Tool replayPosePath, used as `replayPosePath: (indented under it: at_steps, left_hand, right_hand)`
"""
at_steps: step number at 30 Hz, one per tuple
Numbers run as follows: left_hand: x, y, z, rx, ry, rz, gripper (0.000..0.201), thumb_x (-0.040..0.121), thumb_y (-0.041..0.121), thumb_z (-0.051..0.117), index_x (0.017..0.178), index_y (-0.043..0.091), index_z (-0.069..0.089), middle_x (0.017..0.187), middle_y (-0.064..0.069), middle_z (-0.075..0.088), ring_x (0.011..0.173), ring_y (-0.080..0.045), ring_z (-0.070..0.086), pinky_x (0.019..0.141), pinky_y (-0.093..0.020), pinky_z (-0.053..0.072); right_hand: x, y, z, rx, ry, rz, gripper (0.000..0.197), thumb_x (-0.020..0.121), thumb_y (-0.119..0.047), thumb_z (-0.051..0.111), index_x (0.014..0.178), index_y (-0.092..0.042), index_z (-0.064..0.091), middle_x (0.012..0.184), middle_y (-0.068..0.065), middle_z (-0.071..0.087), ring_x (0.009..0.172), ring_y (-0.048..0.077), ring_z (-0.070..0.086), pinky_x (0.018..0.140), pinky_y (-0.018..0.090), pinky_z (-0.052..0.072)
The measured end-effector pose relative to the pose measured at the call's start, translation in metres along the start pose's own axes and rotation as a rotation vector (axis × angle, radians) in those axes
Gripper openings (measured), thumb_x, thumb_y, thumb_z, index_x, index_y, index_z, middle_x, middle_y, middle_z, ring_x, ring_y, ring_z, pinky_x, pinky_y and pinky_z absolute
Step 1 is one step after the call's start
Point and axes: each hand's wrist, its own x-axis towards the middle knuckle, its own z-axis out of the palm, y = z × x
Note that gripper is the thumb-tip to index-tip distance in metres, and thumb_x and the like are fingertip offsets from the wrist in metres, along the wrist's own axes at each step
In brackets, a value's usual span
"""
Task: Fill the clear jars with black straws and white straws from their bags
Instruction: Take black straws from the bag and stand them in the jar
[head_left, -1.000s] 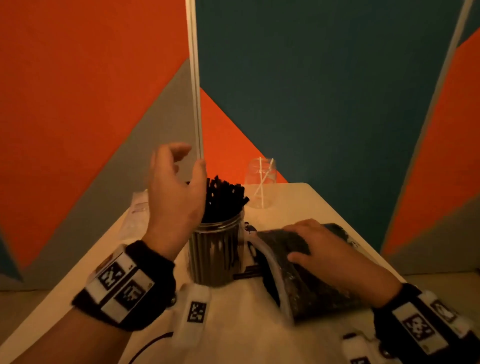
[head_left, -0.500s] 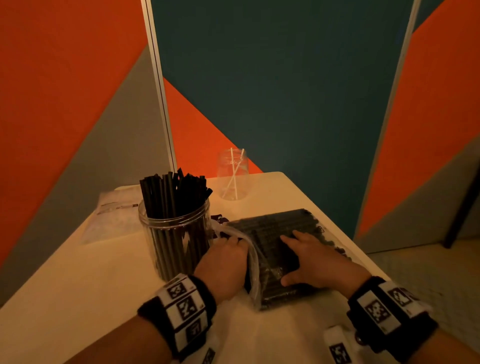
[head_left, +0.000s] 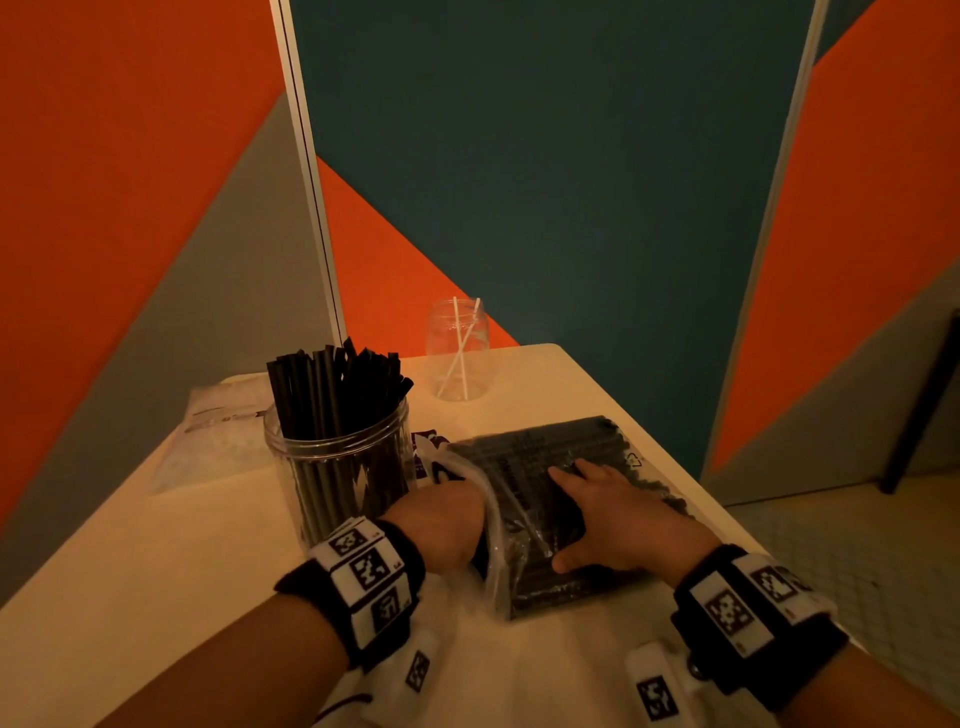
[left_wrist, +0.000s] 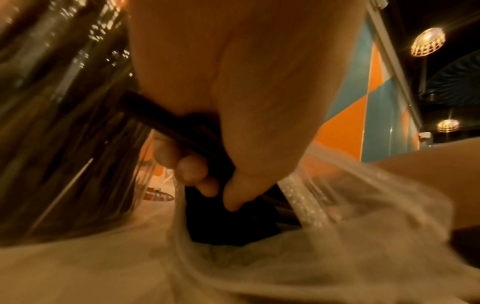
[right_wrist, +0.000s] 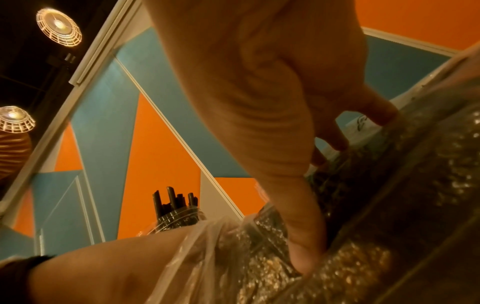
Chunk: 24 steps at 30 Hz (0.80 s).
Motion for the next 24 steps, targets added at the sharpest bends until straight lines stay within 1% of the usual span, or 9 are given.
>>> replayPosePath:
  at_steps: [2, 5, 7, 9, 12, 14, 17, 19, 24]
  left_hand:
    - [-0.006, -0.004, -0.001, 0.056, 0.031, -0.011, 0.021, 0.097, 0.016, 0.053, 0.115, 0.016, 0.063, 0.108, 0.0, 0.065, 0.09, -0.017, 0.062, 0.079, -0.028, 0.052]
    - [-0.018, -0.012, -0.004, 0.109, 0.092, -0.084, 0.023, 0.098, 0.018, 0.046, 0.118, 0.018, 0.056, 0.093, 0.007, 0.058, 0.072, -0.008, 0.053, 0.064, -0.023, 0.043]
    - [-0.023, -0.015, -0.004, 0.125, 0.111, -0.135, 0.022, 0.096, 0.019, 0.045, 0.114, 0.019, 0.058, 0.082, 0.011, 0.052, 0.065, -0.004, 0.048, 0.057, -0.019, 0.038]
    - [-0.025, -0.011, -0.002, 0.148, 0.123, -0.163, 0.022, 0.094, 0.019, 0.048, 0.112, 0.018, 0.061, 0.085, 0.008, 0.056, 0.069, -0.008, 0.053, 0.06, -0.021, 0.044]
    - [-0.02, 0.001, 0.006, 0.124, 0.183, -0.134, 0.026, 0.093, 0.022, 0.052, 0.119, 0.017, 0.056, 0.103, 0.002, 0.065, 0.084, -0.017, 0.063, 0.074, -0.032, 0.055]
    - [-0.013, 0.01, 0.012, 0.103, 0.203, -0.102, 0.028, 0.094, 0.023, 0.052, 0.121, 0.014, 0.052, 0.105, -0.001, 0.066, 0.086, -0.021, 0.065, 0.076, -0.038, 0.058]
    - [-0.007, 0.022, 0.014, 0.108, 0.206, -0.092, 0.03, 0.095, 0.017, 0.049, 0.124, 0.012, 0.045, 0.104, -0.007, 0.065, 0.086, -0.027, 0.066, 0.071, -0.041, 0.058]
    - [-0.007, 0.024, 0.013, 0.133, 0.214, -0.09, 0.027, 0.096, 0.016, 0.047, 0.123, 0.011, 0.044, 0.103, -0.008, 0.065, 0.085, -0.028, 0.066, 0.07, -0.041, 0.057]
    - [-0.032, 0.016, 0.006, 0.226, 0.258, -0.082, 0.026, 0.099, 0.02, 0.046, 0.124, 0.015, 0.052, 0.107, -0.003, 0.067, 0.09, -0.024, 0.067, 0.079, -0.042, 0.058]
  right_hand:
    - [-0.001, 0.001, 0.0, 0.004, -0.001, -0.001, 0.117, 0.077, -0.06, 0.077, 0.16, -0.036, -0.002, 0.169, -0.001, -0.005, 0.155, 0.03, -0.001, 0.122, 0.058, 0.018]
    - [-0.001, 0.001, 0.0, 0.004, -0.011, -0.002, 0.117, 0.077, -0.06, 0.077, 0.16, -0.036, -0.002, 0.169, -0.001, -0.004, 0.155, 0.03, 0.003, 0.122, 0.056, 0.02]
    - [0.0, 0.001, 0.0, -0.002, -0.015, -0.009, 0.117, 0.077, -0.059, 0.077, 0.16, -0.035, -0.002, 0.169, 0.0, -0.004, 0.154, 0.03, 0.008, 0.123, 0.052, 0.02]
    - [0.001, 0.0, -0.001, -0.01, -0.016, -0.017, 0.116, 0.077, -0.059, 0.077, 0.16, -0.035, -0.002, 0.169, 0.001, -0.003, 0.154, 0.031, 0.013, 0.122, 0.049, 0.021]
    - [0.002, -0.001, 0.0, -0.018, -0.01, -0.028, 0.115, 0.078, -0.059, 0.076, 0.16, -0.035, -0.001, 0.169, 0.002, -0.001, 0.152, 0.032, 0.017, 0.122, 0.047, 0.022]
    - [0.001, 0.0, 0.0, -0.022, -0.012, -0.033, 0.114, 0.078, -0.059, 0.076, 0.16, -0.035, 0.0, 0.169, 0.002, -0.001, 0.153, 0.032, 0.017, 0.121, 0.047, 0.021]
    - [0.001, 0.001, 0.001, -0.029, -0.012, -0.036, 0.114, 0.079, -0.059, 0.075, 0.16, -0.035, -0.001, 0.169, 0.003, -0.003, 0.153, 0.031, 0.015, 0.122, 0.047, 0.022]
    - [0.001, 0.0, 0.001, -0.026, -0.018, -0.033, 0.114, 0.079, -0.058, 0.076, 0.16, -0.035, -0.001, 0.169, 0.003, -0.004, 0.153, 0.031, 0.014, 0.122, 0.048, 0.023]
    - [-0.002, -0.001, -0.001, 0.003, -0.026, -0.03, 0.112, 0.079, -0.057, 0.076, 0.16, -0.036, 0.001, 0.169, 0.001, -0.003, 0.153, 0.029, 0.016, 0.123, 0.045, 0.024]
